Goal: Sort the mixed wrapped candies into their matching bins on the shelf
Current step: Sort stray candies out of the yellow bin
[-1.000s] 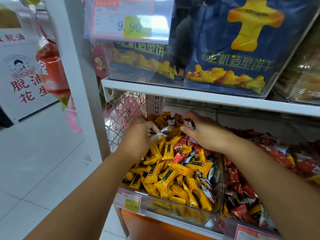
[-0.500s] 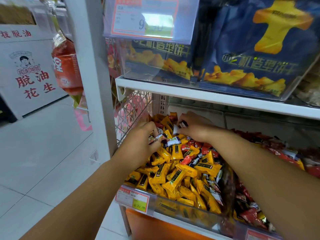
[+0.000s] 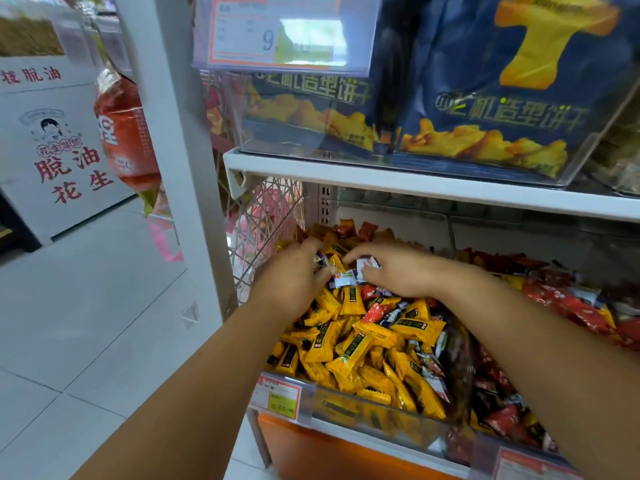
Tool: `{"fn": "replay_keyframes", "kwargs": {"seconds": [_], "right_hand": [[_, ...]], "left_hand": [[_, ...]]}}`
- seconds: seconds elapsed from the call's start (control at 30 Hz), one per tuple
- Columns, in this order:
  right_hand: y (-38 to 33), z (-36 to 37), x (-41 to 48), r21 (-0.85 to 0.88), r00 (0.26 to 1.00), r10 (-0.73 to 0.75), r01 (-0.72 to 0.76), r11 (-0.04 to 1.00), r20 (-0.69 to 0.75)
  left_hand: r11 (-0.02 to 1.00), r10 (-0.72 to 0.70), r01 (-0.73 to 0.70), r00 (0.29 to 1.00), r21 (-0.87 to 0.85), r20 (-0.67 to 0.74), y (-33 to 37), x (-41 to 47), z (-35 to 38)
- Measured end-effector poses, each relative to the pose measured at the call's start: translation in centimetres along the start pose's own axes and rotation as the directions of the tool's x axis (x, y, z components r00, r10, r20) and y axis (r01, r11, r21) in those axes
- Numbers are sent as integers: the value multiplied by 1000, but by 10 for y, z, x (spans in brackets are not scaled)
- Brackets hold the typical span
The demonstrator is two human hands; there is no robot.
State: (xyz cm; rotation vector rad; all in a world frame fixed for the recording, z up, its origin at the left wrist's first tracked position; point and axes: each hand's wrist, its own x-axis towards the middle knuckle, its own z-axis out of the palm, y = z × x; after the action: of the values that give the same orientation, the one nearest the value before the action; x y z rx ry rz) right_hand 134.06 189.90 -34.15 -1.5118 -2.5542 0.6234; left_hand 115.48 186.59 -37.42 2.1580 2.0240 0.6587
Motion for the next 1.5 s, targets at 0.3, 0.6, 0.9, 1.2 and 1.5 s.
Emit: {"fn": "replay_keyframes", "kwargs": {"seconds": [0.3,0.6,0.9,1.2,1.5], "right_hand": [[-1,9,-4,-110,998,-58,61,992,30],[-14,-1,-52,-10,945,-155,158,987,-290],[48,-35,-196,96,857,121,-84,992,-501],[175,-54,-299,260,552,497,-452,853,-670],[217,-53,-304,280,584,627,-577,767,-515]], "left_hand": [[996,-69,70,997,47,-22,3,3,6],[979,55,-69,995,-191,-78,15,-33,-32],[925,332,-330,943,-189,-19,136,-76,-26],[835,526,-507,850,-212,40,308,-59,46],[819,574,-557,789,-137,218,357,-22,97]]}}
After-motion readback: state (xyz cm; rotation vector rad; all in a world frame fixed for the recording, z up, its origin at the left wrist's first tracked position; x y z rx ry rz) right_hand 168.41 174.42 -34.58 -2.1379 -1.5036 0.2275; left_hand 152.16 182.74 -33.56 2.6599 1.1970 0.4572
